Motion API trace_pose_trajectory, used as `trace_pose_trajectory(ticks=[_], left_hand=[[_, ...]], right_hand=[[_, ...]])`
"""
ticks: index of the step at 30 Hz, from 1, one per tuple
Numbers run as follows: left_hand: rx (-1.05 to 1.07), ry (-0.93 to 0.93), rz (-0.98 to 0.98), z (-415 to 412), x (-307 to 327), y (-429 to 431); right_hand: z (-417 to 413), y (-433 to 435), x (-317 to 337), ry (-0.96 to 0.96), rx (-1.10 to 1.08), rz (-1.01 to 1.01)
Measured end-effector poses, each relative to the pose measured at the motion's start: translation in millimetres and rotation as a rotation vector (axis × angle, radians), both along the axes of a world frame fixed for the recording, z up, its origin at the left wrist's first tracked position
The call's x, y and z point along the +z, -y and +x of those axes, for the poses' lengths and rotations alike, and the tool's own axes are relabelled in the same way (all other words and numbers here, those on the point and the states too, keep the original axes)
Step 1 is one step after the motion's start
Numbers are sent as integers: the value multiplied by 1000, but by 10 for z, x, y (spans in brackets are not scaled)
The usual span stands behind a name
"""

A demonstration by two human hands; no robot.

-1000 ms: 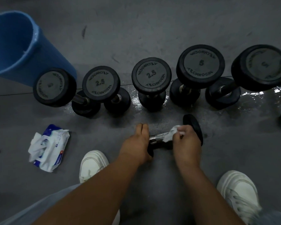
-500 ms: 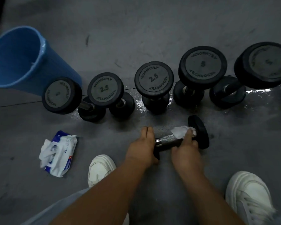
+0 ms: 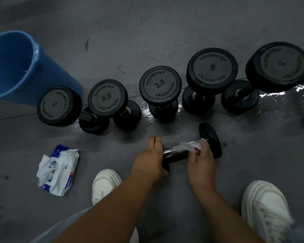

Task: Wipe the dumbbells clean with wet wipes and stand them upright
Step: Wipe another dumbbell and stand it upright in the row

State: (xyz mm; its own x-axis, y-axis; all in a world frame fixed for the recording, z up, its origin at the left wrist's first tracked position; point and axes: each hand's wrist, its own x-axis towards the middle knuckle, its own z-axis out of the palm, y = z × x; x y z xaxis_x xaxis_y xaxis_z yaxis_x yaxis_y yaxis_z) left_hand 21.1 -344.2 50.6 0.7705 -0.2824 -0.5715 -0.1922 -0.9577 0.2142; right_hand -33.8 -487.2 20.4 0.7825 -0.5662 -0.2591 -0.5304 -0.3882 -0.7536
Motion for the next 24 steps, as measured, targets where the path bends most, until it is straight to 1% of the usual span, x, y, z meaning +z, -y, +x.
trace_pose_trajectory(ticks=[2,6,8,9,10,12,13,14,15,16,19,22,24], left_hand=[[6,1,-3,-1,4,3],[11,6,-3,-8,23,3],[13,-6,-7,-7,32,10],[15,-15,-8,-2,35,11],[17,-21,-11,7,38,10],[17,-26,-13,17,32,8],[19,-29,-14,11,27,6],[22,-30,-17,3,19,4],[23,-26,-21,-2,12,0],[24,-22,-22,1,7,-4],[18,-28,-10,18,8,-12],[11,-25,5,11,29,-3],[12,-20,14,11,40,6]], right_hand=[[23,-27,40,4,83,-21],[70,-43,9,-36,-35,9],[-2,-105,1,-5,-105,107],[-52,-136,-4,-12,-204,230],[-82,-143,-19,-38,-352,408],[-36,-62,-102,-120,-744,891],[20,17,-148,-146,-921,1101],[75,107,-171,-149,-1050,1242],[115,181,-180,-130,-1123,1324],[135,227,-162,-89,-1151,1377],[83,202,6,32,-1173,1498],[156,114,81,86,-1193,1645],[260,110,87,89,-1235,1681]])
